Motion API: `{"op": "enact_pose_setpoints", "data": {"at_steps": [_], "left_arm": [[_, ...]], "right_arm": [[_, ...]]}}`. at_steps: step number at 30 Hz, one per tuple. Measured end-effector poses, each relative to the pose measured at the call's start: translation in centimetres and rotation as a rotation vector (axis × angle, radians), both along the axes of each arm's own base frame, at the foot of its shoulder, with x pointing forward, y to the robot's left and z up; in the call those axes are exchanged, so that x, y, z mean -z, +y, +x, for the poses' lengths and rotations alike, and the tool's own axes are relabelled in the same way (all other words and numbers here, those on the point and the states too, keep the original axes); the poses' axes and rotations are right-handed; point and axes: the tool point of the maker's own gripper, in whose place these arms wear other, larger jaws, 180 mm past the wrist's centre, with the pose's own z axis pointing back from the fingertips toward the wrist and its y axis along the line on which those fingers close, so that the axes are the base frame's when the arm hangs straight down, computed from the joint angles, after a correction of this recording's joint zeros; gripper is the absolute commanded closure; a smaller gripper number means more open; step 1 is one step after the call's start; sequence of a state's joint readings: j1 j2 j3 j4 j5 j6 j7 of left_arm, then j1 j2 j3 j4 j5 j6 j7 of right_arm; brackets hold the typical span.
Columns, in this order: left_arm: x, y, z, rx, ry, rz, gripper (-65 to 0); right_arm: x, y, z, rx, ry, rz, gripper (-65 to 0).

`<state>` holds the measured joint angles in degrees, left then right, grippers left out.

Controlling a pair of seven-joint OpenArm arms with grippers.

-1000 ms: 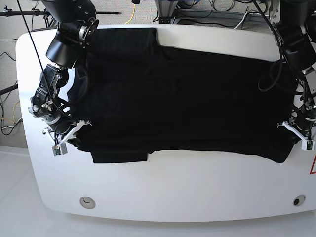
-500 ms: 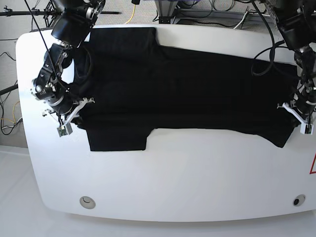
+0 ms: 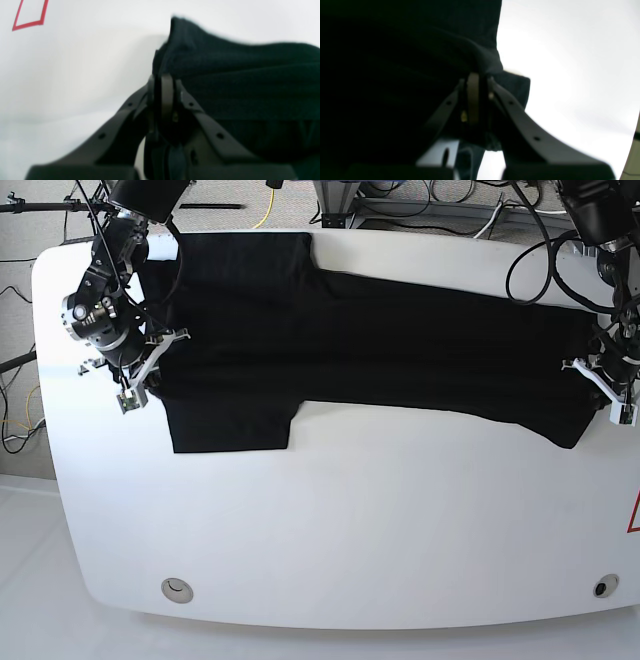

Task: Fold the T-shirt properly
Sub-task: 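Lift the hem with both grippers and fold it toward the collar, then lower the folded hem onto the shirt and open both grippers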

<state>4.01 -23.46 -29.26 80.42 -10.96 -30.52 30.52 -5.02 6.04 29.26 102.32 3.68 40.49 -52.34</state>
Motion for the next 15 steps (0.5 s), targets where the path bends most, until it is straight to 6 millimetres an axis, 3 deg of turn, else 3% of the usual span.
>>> {"op": "enact_pose_setpoints", "data": {"at_steps": [7, 10, 15], "left_arm": [[0.8, 0.0, -3.3, 0.013, 0.052, 0.011, 0.0], [1.1, 0.2, -3.9, 0.012, 0.073, 0.028, 0.0], [-0.2, 0.4, -4.3, 0.029, 0.036, 0.052, 0.0]], "right_arm": [[-1.0, -0.3, -2.4, -0.018, 0.016, -0.053, -1.2], [-0.5, -0.5, -3.1, -0.017, 0.050, -0.059, -1.0], [0.1, -0.4, -4.1, -0.018, 0.077, -0.055, -1.0]]}}
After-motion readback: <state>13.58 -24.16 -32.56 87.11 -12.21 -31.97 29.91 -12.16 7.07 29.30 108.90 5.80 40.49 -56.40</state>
